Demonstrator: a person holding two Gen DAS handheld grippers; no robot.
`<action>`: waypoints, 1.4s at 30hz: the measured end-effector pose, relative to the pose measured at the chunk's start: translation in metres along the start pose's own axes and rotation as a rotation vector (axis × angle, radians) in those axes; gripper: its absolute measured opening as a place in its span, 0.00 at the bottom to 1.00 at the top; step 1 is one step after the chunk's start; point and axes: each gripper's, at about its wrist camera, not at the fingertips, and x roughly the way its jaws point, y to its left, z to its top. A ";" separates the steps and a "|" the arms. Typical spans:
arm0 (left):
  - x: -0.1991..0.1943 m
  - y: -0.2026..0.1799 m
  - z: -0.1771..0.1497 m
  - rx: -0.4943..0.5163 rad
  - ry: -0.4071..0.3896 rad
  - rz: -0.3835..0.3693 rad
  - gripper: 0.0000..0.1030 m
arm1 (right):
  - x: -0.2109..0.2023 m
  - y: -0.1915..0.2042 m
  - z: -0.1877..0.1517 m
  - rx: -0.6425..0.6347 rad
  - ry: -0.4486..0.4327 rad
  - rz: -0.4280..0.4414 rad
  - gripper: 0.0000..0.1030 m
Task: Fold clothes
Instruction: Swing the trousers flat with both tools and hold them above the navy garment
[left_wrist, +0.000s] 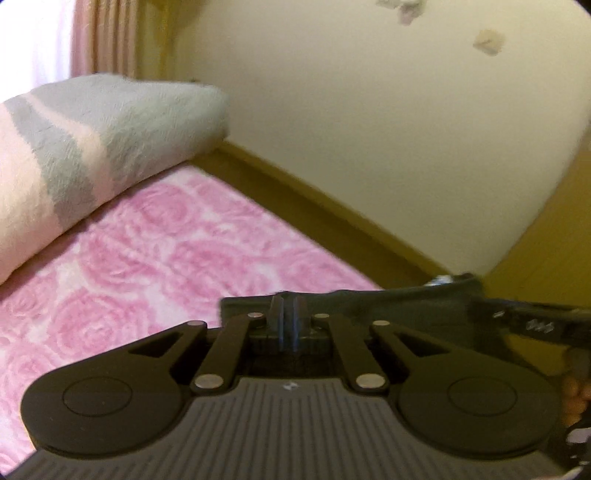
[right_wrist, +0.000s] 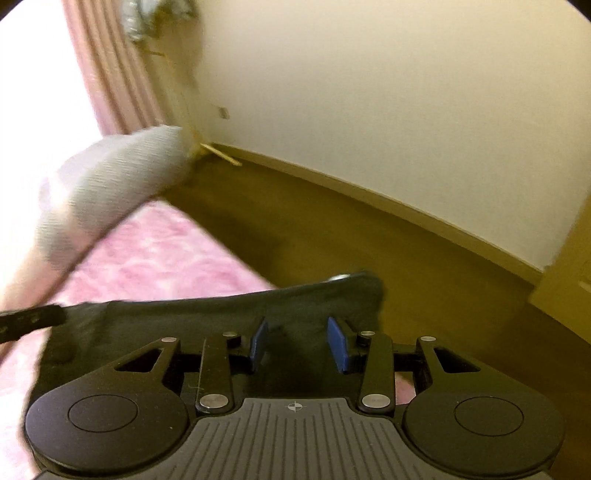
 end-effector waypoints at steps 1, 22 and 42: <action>-0.005 -0.003 -0.006 0.024 0.009 -0.018 0.00 | -0.006 0.007 -0.005 -0.027 0.007 0.030 0.39; -0.044 -0.012 -0.060 0.098 0.112 -0.028 0.00 | -0.079 0.025 -0.078 -0.197 0.158 0.054 0.38; -0.028 0.003 -0.020 0.072 0.099 -0.049 0.00 | -0.066 -0.066 -0.048 0.095 0.109 -0.030 0.38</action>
